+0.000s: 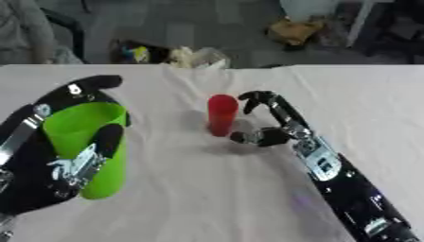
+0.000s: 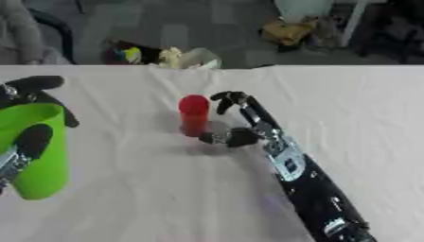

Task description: Pour the contents of one cup into another cup.

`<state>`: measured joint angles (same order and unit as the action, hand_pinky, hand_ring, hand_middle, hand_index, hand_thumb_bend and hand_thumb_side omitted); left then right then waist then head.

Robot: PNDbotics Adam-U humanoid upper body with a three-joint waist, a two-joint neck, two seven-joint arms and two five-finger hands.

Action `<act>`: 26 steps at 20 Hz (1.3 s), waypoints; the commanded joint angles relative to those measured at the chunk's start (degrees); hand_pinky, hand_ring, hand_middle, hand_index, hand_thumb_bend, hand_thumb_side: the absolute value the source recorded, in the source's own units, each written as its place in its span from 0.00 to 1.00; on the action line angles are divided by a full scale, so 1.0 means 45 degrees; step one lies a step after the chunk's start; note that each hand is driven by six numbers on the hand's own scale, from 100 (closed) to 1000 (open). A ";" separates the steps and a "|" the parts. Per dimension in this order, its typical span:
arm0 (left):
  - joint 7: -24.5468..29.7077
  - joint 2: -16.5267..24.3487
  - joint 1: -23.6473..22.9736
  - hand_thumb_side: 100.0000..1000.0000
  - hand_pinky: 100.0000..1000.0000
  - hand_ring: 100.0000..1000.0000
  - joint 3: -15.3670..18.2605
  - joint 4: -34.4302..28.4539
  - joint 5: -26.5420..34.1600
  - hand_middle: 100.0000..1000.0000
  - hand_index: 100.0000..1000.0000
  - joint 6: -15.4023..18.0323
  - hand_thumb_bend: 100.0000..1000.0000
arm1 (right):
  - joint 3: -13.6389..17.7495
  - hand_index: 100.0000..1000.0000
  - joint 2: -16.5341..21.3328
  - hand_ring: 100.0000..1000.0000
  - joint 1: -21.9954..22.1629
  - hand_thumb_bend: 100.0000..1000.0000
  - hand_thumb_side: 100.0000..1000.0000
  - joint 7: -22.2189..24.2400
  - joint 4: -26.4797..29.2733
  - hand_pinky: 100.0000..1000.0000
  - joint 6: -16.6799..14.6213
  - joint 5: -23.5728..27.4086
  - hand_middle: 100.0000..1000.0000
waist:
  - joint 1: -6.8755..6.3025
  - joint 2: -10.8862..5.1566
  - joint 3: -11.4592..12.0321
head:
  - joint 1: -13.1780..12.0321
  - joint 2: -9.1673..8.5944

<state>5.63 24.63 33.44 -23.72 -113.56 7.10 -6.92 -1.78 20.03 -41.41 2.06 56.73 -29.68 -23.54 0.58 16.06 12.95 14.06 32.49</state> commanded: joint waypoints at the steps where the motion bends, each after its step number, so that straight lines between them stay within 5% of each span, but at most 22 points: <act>1: 0.0052 0.0024 0.0276 0.43 0.00 0.62 0.0072 -0.0229 0.0028 0.54 0.89 0.0032 0.00 | 0.0112 0.76 0.0373 0.55 -0.0339 0.71 0.43 -0.0060 -0.0039 0.86 -0.0052 -0.0166 0.46 | -0.0043 -0.0187 0.0039 | 0.0063 -0.0180; 26: 0.0352 -0.0287 0.0778 0.43 0.00 0.62 -0.0171 -0.0229 0.0163 0.55 0.88 0.0037 0.00 | 0.0056 0.73 0.0089 0.53 -0.0860 0.69 0.40 -0.0140 -0.0374 0.85 -0.0151 -0.0571 0.44 | 0.0152 0.0125 0.0970 | 0.0533 -0.0505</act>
<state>7.02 23.11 35.93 -24.52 -113.56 7.58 -6.78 -1.79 19.91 -43.94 1.68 54.39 -30.31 -25.80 1.46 17.60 17.28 16.29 31.06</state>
